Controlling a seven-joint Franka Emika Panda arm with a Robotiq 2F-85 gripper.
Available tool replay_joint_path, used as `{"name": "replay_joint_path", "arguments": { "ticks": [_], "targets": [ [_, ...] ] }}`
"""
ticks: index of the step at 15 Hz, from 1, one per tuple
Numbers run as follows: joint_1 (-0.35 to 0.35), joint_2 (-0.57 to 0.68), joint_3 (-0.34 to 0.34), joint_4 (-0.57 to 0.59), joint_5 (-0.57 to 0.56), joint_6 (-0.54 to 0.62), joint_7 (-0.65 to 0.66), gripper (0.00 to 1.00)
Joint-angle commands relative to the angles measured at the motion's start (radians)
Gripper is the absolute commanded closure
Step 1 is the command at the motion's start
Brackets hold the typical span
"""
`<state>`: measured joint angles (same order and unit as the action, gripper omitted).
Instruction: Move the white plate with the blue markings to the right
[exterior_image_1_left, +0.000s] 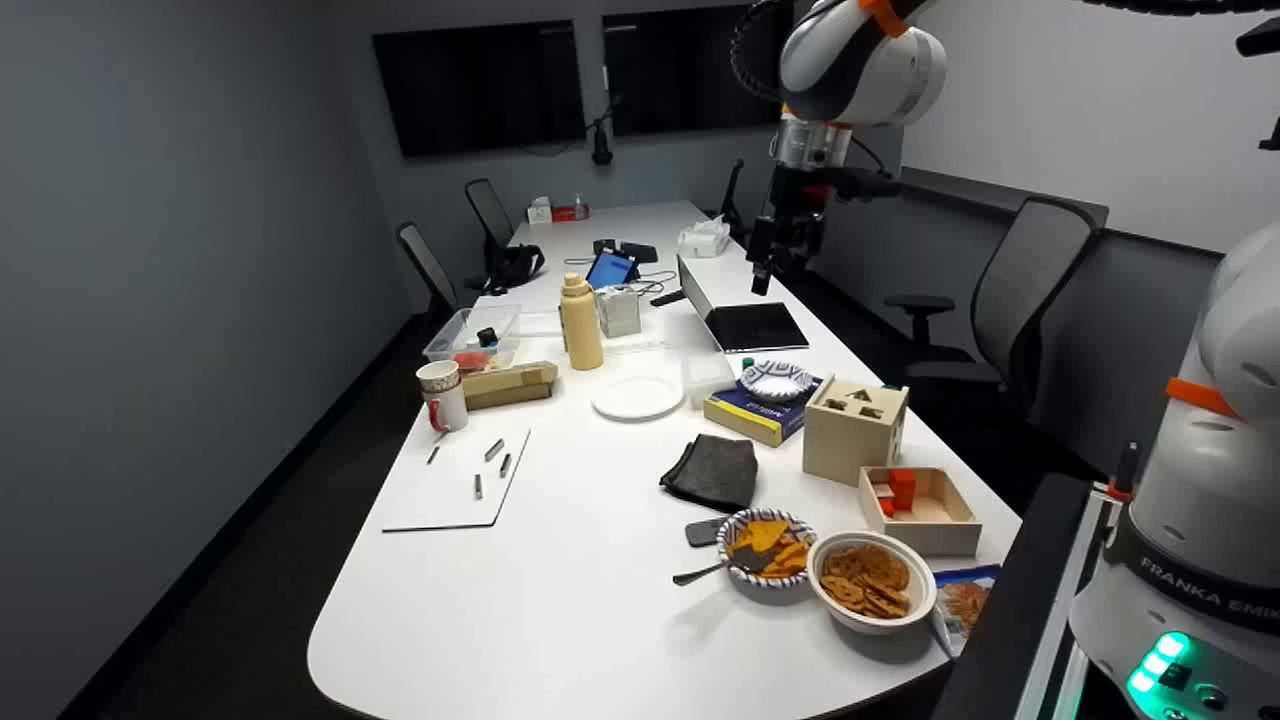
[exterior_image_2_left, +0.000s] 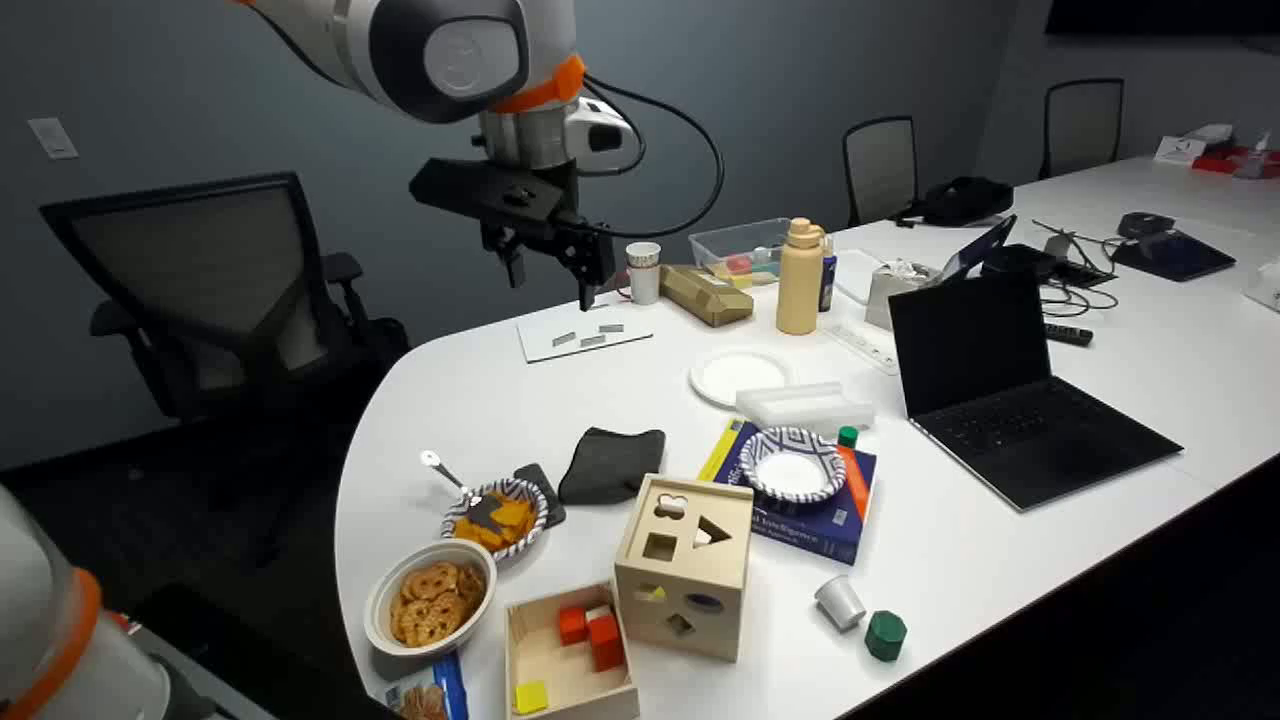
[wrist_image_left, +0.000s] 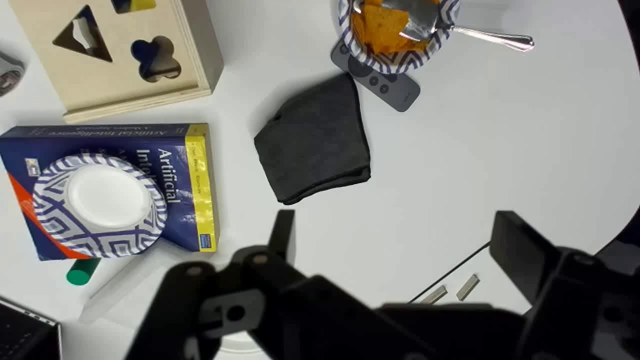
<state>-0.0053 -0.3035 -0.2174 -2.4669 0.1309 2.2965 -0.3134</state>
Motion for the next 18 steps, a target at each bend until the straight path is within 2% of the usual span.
{"name": "replay_joint_path", "arguments": {
  "ticks": [1, 4, 6, 9, 12, 16, 18],
  "targets": [
    [-0.018, 0.001, 0.018, 0.002, 0.006, -0.003, -0.004, 0.00],
    [-0.013, 0.048, 0.042, 0.032, -0.012, -0.021, 0.032, 0.00],
    [0.015, 0.093, 0.071, 0.037, 0.010, -0.029, 0.027, 0.00],
    [0.063, 0.213, 0.144, 0.058, 0.039, -0.029, 0.035, 0.00],
    [0.095, 0.319, 0.224, 0.073, 0.018, -0.037, 0.073, 0.00],
    [0.124, 0.446, 0.301, 0.075, -0.008, 0.007, 0.214, 0.00],
    [0.147, 0.498, 0.323, 0.061, -0.011, 0.069, 0.337, 0.00]
  ]
}}
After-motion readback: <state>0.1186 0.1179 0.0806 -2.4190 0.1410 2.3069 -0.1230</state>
